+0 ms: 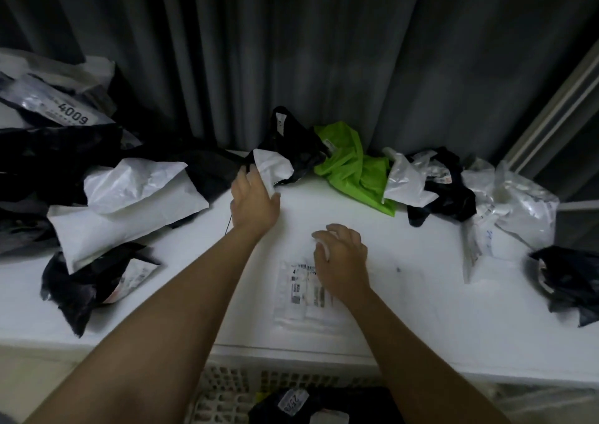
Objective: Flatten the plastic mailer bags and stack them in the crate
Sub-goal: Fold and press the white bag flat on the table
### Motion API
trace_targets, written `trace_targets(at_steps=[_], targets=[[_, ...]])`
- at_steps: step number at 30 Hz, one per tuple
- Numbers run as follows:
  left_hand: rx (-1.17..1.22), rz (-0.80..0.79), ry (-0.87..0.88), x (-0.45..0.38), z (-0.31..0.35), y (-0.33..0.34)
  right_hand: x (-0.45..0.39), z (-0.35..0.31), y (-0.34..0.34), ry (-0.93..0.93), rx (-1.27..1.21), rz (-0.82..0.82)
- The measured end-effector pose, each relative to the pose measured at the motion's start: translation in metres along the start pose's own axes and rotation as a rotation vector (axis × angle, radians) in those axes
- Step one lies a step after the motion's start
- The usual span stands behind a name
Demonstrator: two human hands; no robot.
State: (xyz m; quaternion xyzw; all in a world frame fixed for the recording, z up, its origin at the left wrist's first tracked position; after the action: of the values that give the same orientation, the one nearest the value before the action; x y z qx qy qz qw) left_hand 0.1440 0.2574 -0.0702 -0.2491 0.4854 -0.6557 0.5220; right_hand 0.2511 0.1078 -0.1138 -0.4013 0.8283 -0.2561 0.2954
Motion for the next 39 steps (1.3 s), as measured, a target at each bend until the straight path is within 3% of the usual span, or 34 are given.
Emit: trace_targets(at_steps=[6,11,14,16,20,23,26,28,32,39], targets=[[-0.158,0.016,-0.120,-0.045,-0.009,0.012,-0.025,0.007,-0.006,0.005,-0.131,0.063],[-0.085,-0.007,-0.128,-0.034,-0.015,0.000,-0.021,0.013,-0.013,0.039,-0.146,0.037],[-0.059,0.109,-0.014,-0.009,-0.010,-0.025,-0.015,0.011,-0.022,0.046,-0.229,0.080],[-0.042,0.142,0.128,0.014,0.000,-0.040,-0.006,-0.001,-0.038,-0.033,-0.303,0.229],[-0.089,0.000,0.414,0.061,0.030,-0.040,0.014,-0.044,-0.072,-0.177,-0.339,0.465],[-0.089,-0.045,0.477,0.091,0.049,-0.030,0.023,-0.064,-0.075,-0.254,-0.223,0.286],[-0.006,-0.104,0.487,0.110,0.058,-0.021,0.029,-0.035,-0.054,-0.092,-0.120,-0.076],[0.021,-0.144,0.488,0.118,0.056,-0.012,0.038,-0.014,-0.044,-0.024,-0.090,-0.198],[0.033,-0.171,0.521,0.127,0.048,0.004,0.056,0.002,-0.041,0.012,-0.196,-0.245],[-0.225,-0.269,0.564,0.138,0.041,0.021,0.072,0.016,-0.030,0.006,-0.076,-0.298]])
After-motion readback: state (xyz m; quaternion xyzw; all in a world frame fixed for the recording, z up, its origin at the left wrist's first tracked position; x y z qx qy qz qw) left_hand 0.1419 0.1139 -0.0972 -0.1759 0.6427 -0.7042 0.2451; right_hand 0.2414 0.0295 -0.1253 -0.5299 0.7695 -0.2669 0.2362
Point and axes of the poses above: each hand's wrist, its own x-axis away from the middle knuckle, its own y-axis out of the palm, z = x × y, the point moved 5 cm from there along -x, towards the middle knuckle, and after that the axes turned 14 degrees about -x, right-handed, at the moved point
